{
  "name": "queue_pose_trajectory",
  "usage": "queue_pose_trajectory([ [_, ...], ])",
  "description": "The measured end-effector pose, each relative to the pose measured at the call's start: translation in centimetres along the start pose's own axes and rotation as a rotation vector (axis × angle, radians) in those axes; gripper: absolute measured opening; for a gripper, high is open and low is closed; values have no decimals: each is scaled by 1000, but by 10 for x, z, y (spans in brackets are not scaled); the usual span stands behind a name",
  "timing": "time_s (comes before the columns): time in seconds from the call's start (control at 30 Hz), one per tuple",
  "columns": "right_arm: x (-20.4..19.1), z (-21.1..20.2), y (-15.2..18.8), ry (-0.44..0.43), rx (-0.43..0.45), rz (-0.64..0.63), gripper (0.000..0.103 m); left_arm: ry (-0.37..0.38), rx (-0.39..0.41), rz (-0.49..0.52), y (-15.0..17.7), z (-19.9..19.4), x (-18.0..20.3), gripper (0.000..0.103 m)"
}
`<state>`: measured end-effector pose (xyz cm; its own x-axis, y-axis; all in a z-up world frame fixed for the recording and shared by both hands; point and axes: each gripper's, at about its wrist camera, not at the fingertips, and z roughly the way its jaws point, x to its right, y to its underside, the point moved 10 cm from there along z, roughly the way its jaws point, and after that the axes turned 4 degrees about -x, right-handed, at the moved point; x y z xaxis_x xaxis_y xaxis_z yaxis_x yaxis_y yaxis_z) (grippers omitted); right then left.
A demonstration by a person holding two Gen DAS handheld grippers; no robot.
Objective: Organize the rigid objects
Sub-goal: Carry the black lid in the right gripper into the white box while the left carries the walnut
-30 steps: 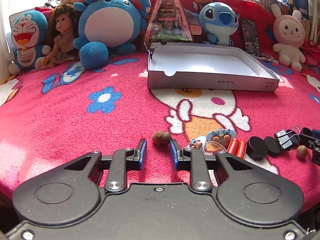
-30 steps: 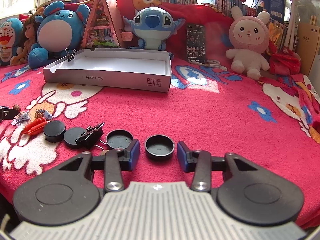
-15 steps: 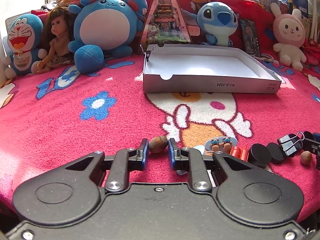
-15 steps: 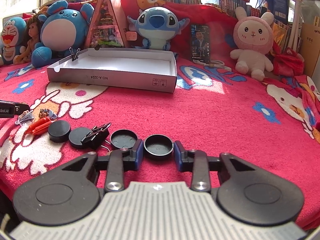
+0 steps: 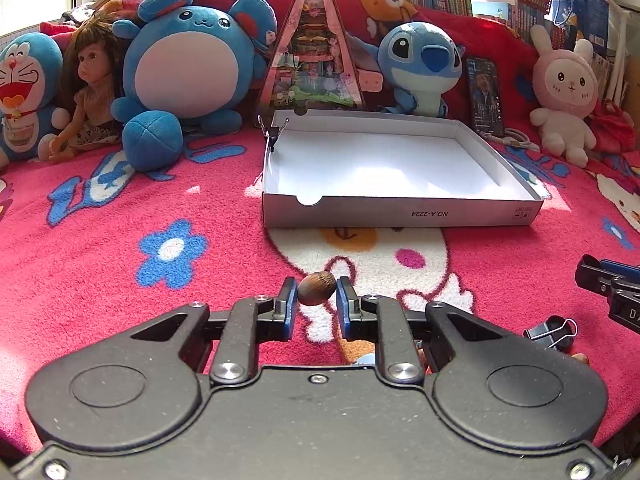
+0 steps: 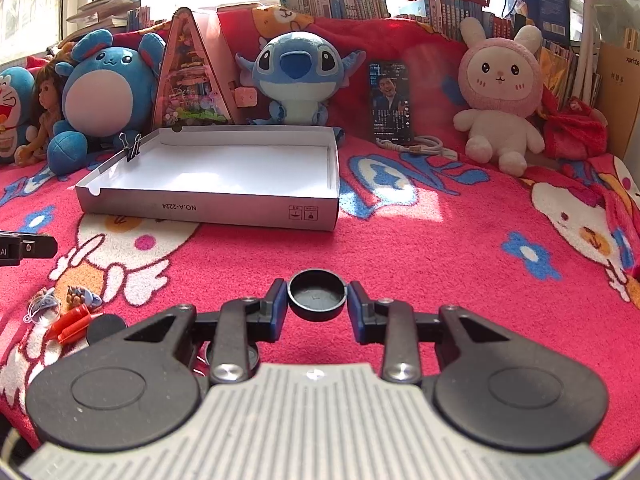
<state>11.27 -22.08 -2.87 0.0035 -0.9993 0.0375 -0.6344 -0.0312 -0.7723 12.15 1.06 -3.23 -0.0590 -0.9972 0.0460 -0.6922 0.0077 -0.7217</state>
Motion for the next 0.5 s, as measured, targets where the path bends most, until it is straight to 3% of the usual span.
queue_pose_trajectory([
  [0.5, -14, 45, -71, -92, -15, 39, 37, 76, 5, 12, -67, 21, 20, 20],
])
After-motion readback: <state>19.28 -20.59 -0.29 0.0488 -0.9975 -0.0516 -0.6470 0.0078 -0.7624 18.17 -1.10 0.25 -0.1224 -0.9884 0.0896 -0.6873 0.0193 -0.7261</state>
